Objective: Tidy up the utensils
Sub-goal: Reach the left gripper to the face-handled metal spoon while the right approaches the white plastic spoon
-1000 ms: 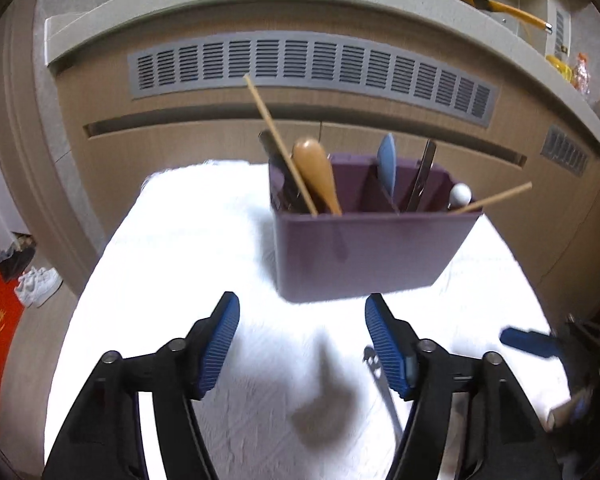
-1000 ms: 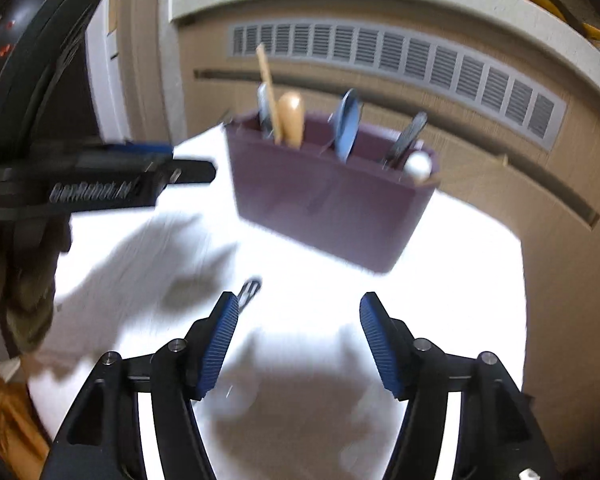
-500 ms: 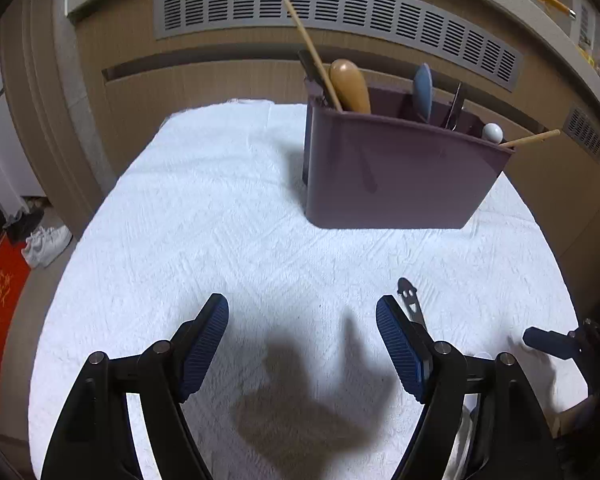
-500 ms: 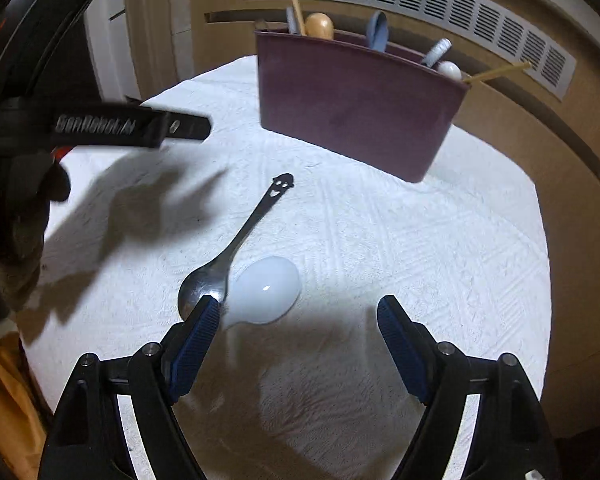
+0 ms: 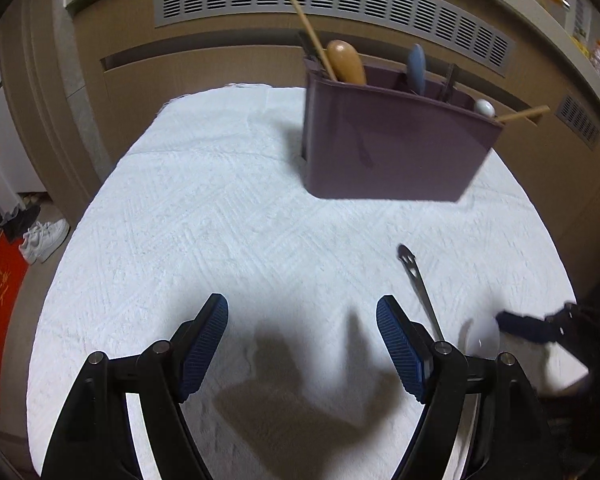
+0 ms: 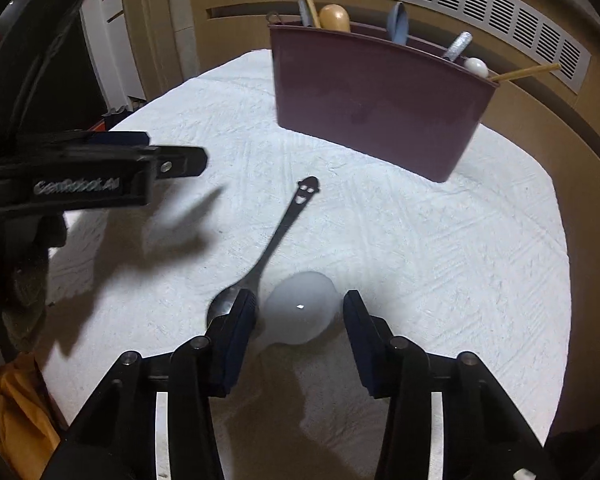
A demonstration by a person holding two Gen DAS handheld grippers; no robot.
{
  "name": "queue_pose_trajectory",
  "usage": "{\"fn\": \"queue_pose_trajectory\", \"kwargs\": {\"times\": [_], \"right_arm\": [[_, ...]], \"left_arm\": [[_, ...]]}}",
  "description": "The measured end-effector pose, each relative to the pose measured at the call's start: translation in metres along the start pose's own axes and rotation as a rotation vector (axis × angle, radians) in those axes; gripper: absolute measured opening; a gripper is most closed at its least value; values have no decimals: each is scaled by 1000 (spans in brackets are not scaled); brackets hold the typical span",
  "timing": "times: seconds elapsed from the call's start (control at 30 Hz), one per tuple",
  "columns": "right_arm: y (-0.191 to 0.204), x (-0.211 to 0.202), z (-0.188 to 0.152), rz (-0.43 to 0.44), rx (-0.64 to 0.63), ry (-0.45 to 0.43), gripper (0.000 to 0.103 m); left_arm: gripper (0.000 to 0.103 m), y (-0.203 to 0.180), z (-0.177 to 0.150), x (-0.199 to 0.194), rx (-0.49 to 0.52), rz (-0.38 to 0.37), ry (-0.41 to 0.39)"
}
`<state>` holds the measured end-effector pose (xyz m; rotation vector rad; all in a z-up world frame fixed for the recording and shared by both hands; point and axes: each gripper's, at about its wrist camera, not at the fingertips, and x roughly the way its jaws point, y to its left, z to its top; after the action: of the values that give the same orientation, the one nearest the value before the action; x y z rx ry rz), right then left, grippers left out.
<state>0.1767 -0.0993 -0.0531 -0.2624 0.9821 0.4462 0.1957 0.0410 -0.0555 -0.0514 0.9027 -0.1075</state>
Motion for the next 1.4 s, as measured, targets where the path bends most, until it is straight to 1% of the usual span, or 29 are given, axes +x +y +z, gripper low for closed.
{"fn": "queue_pose_trajectory", "kwargs": {"times": [0.07, 0.1, 0.13, 0.17, 0.2, 0.3, 0.43, 0.47, 0.53, 0.63, 0.67, 0.7, 0.73, 0.8, 0.83, 0.87, 0.93, 1.07, 1.1, 1.17, 1.27, 1.4], "right_arm": [[-7, 4, -2, -7, 20, 15, 44], [-12, 6, -3, 7, 32, 20, 44], [-14, 6, -3, 15, 33, 9, 37], [-13, 4, -4, 2, 19, 4, 32], [-14, 3, -4, -9, 1, -4, 32], [-26, 3, -4, -27, 19, -8, 32], [-47, 3, -7, -44, 63, -15, 32], [-50, 3, -9, -43, 67, -19, 32], [-55, 2, -13, -34, 70, -29, 33], [-57, 1, -17, -36, 65, -44, 36], [-57, 1, -18, -35, 67, -47, 38], [-58, 1, -19, -34, 70, -49, 39], [-57, -1, -21, -33, 74, -50, 43], [-57, -1, -22, -36, 82, -49, 52], [-56, 1, -22, -41, 86, -45, 60], [-58, 2, -22, -42, 90, -41, 65], [-58, 4, -22, -41, 98, -33, 69], [-56, 6, -21, -18, 118, -17, 84], [-54, 7, -22, -15, 119, -12, 86], [-53, 8, -22, -5, 122, -4, 95], [-51, 10, -22, 12, 138, 9, 103], [-49, 11, -23, 5, 150, 21, 103]], "left_arm": [[77, -10, -7, -4, 36, -21, 8], [77, -15, -10, -6, 53, -31, 13], [77, -22, -15, -8, 76, -46, 17], [77, -28, -18, -10, 98, -62, 22], [77, -34, -22, -11, 120, -80, 27], [77, -57, -38, -16, 207, -151, 52], [77, -85, -55, -21, 284, -197, 63], [77, -90, -58, -20, 290, -190, 63], [77, -97, -60, -14, 292, -140, 70], [72, -97, -58, -3, 263, -69, 89], [71, -94, -56, -2, 246, -65, 90], [67, -93, -55, -2, 232, -61, 86], [63, -92, -54, -2, 231, -56, 82], [41, -91, -53, -3, 232, -59, 70], [35, -89, -52, -4, 226, -69, 69], [29, -86, -51, -4, 217, -68, 68], [29, -77, -48, -4, 188, -61, 65], [29, -55, -41, -3, 124, -50, 57], [29, -49, -39, -4, 112, -45, 49], [29, -40, -36, -7, 92, -44, 33], [29, -24, -29, -16, 64, -40, -12], [29, -8, -23, -24, 30, -45, -48]]}}
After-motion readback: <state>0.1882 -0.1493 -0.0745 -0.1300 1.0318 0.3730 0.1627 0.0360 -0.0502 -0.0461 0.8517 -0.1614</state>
